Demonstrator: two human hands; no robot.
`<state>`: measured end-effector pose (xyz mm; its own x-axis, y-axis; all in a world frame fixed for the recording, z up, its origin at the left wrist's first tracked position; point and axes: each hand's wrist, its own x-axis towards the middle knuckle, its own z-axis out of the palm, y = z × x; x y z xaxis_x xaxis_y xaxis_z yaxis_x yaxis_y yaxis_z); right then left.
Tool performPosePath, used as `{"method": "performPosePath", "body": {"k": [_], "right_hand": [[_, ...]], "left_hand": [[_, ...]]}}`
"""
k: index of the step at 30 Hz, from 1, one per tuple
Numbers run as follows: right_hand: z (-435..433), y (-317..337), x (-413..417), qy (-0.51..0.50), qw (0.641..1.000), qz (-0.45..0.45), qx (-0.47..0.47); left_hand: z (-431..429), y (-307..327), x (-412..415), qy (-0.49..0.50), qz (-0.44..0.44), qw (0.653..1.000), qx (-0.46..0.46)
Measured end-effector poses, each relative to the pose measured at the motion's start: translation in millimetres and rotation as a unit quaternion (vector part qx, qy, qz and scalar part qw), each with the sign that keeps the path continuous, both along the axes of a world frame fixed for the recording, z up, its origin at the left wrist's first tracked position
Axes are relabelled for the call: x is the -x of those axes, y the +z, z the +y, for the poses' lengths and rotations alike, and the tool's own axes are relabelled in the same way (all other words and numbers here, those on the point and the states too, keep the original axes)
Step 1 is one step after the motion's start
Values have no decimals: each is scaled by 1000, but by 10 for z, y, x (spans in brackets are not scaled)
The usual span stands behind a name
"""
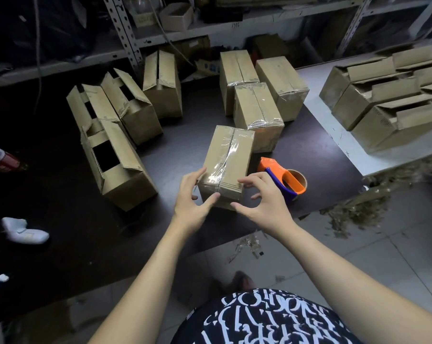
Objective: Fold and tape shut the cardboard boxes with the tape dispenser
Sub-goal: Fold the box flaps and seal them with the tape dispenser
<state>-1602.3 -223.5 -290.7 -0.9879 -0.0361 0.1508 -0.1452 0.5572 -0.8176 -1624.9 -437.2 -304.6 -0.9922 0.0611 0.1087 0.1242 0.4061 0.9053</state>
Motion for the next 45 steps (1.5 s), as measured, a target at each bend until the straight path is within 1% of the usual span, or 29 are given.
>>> {"method": "performPosePath", "body": {"k": [4,8,13,20,26,31,37,39,43,45], "right_hand": [[-52,-16,7,-22,999,37,-13],[-124,-10,0,-39,994,89,-56],[-192,-38,51,-17,984,134,-115],[-167,-94,9,-24,990,123,-67],[-203,-68,-8,-43,992,107,-52],[-205,-53,-9,-45,992,105,-50],[-167,-65,-21,-37,993,111,-36],[-143,-56,-37,-36,993,111,-15],[-114,-27,-38,-29,994,108,-11],[-114,-22,-34,-23,995,100,-15]], "left_hand": [[-26,9,32,-12,-7,1000,9],[-34,-25,36,-20,-11,1000,1],[6,-39,39,-4,-9,1000,-14],[4,-43,55,-11,4,1000,13],[-1,-23,19,-23,-8,1000,1],[40,-24,37,-6,-3,1000,-5],[37,-32,101,19,23,999,17],[11,-13,130,9,27,999,18],[-77,14,210,-43,39,998,40],[-95,22,221,-38,47,997,44]]}}
